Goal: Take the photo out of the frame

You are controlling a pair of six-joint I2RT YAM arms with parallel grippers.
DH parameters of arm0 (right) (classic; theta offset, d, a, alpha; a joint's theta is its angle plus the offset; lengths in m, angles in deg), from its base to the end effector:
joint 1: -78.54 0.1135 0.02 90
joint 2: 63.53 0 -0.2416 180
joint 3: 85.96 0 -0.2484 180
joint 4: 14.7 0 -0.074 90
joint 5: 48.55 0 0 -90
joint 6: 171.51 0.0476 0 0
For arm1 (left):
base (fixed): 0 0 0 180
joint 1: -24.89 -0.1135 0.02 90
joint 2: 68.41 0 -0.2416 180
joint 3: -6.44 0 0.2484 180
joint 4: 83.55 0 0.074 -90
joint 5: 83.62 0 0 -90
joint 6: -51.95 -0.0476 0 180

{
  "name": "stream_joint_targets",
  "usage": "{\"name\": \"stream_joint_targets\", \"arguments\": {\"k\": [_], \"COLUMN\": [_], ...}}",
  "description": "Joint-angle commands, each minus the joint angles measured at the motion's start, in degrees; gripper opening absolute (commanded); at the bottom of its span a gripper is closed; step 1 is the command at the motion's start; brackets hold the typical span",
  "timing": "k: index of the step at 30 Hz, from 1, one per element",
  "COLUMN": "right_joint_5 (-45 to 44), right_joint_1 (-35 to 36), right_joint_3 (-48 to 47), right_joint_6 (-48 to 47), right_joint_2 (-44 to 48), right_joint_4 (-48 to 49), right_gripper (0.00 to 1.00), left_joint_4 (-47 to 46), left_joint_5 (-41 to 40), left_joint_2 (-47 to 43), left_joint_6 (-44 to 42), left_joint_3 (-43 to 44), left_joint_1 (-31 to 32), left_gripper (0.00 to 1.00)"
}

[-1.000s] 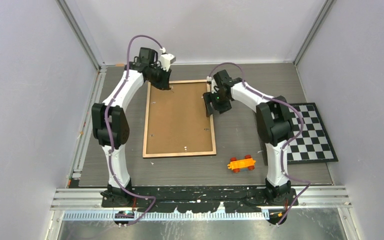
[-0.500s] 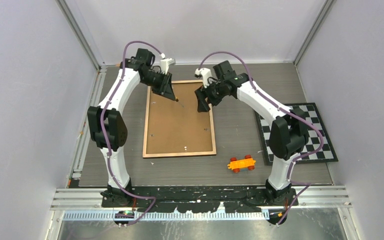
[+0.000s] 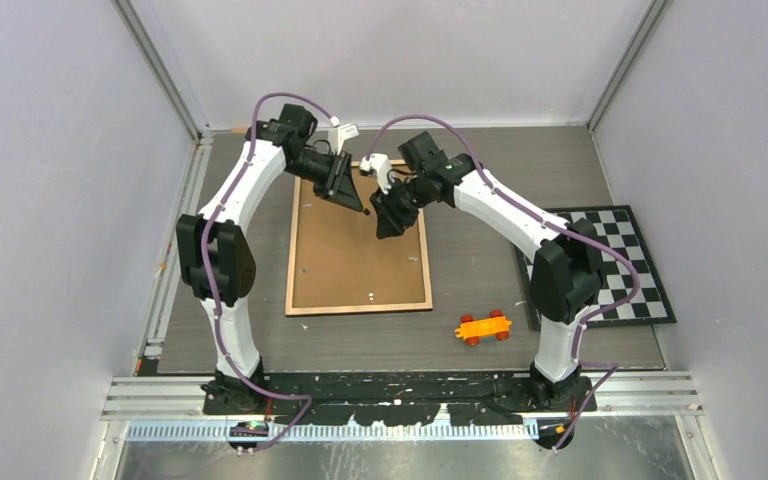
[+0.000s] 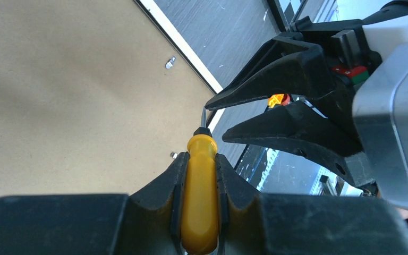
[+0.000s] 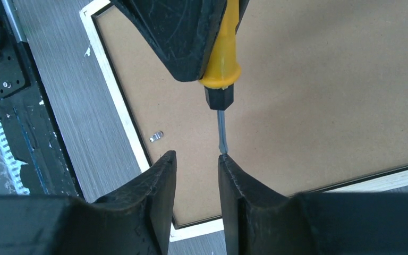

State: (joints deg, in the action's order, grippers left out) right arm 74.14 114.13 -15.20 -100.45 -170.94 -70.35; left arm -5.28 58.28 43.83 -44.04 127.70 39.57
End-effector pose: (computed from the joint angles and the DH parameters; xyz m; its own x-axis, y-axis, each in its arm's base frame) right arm 0.3167 0.2583 0.2599 -0.3777 -0.6062 -0.6999 -0.9216 0.3194 0.2207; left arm 0.3711 -0.1359 0.2794 -0.8552 0.2906 -0.4292 0.5181 0.4986 -0.6949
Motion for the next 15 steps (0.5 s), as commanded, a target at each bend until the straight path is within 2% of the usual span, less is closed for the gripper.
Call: {"name": "stream_joint_targets", "arguments": {"k": [1, 7, 11, 15], "right_joint_5": [-0.16, -1.29, -2.86, -3.46], "right_joint_1": [1.1, 1.3, 1.36, 1.4], "right_joint_3": [-2.28, -2.35, -1.48, -0.32], "right_joint_6": [-1.64, -1.54, -1.23, -3.54], "right_joint_2": [0.0, 0.48, 1.37, 2.98], "right_joint_4": [2.07, 2.18, 3.0, 1.12], "right_gripper": [0.37, 0.32, 0.38, 0.38], "left_joint_4": [2.11, 3.21, 3.43, 4.72], "left_joint_5": [4.6, 5.47, 6.13, 5.23], "left_joint_2": [-3.46, -2.98, -3.0, -2.83], "left_joint_6": [-0.34, -1.03, -1.11, -2.43], "left_joint_3": [-0.23, -0.04, -0.15, 0.21], "left_joint_1": [0.82, 1.98, 2.37, 2.37], "left_gripper": [0.0, 0.0, 0.0, 0.0]}}
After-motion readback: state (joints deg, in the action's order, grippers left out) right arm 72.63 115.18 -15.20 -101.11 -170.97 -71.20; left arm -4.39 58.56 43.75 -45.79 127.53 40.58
